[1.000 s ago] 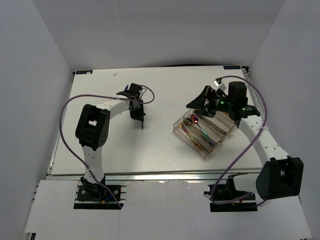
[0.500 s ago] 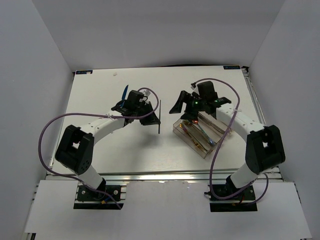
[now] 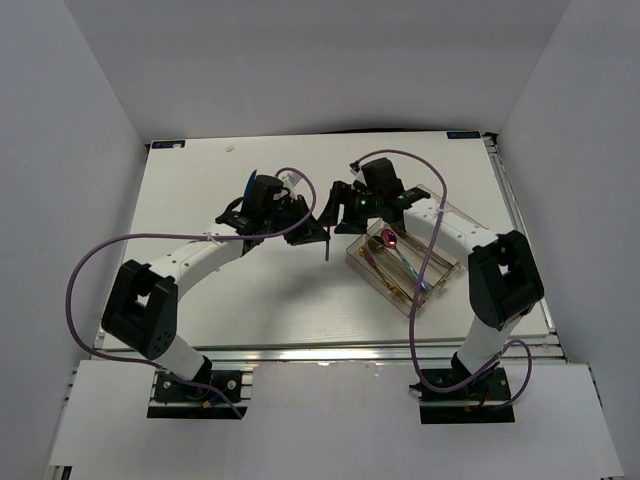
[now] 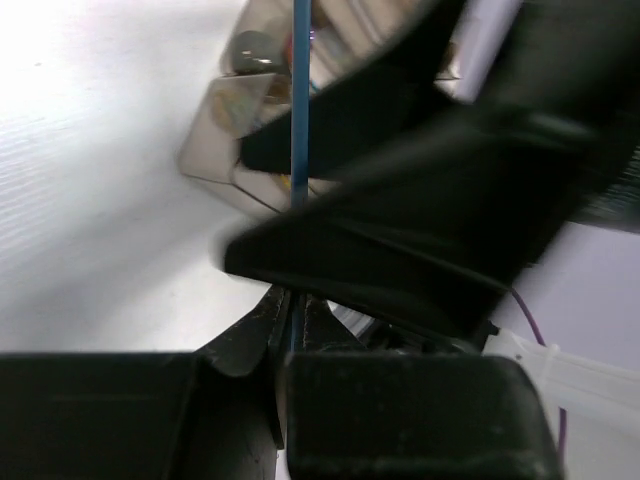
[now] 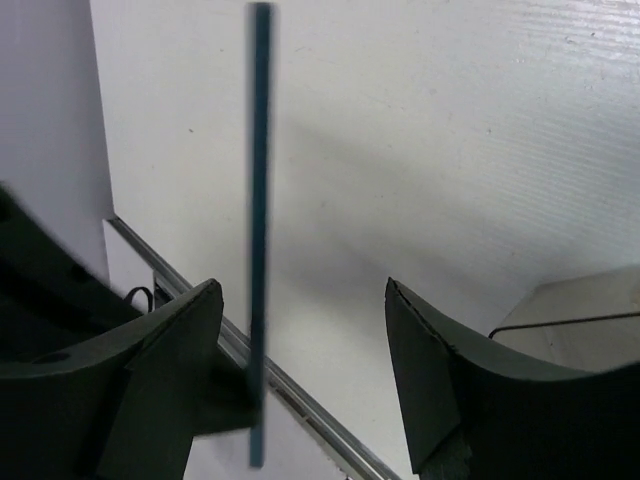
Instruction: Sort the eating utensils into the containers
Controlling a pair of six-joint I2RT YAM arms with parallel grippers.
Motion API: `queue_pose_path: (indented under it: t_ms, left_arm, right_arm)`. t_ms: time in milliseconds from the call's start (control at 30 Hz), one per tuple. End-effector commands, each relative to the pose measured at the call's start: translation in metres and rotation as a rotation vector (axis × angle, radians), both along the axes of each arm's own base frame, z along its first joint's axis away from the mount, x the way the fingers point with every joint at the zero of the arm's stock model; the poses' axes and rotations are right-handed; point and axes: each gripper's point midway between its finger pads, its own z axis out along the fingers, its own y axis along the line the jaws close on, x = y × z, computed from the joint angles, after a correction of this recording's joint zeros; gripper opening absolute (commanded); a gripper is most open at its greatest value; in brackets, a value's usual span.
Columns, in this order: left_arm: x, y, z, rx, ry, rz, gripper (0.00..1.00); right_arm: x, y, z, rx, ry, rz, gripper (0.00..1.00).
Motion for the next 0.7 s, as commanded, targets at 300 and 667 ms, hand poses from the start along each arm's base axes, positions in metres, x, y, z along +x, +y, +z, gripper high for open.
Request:
queue_pose_path:
  t_ms: [300,667]
  left_arm:
    - [-0.004,0.001,0.049,-0.025,-0.118,-0.031,0.39]
    - [0.035,0.144,0.028,0.595,-0.051,0.292,0.98]
  right_arm:
    - [0.042,-0.008,0.041,-0.070,-0.198,0.022,0.00]
    - [0.094,-0.244,0.033,-1.138,-0.331,0.005,0.00]
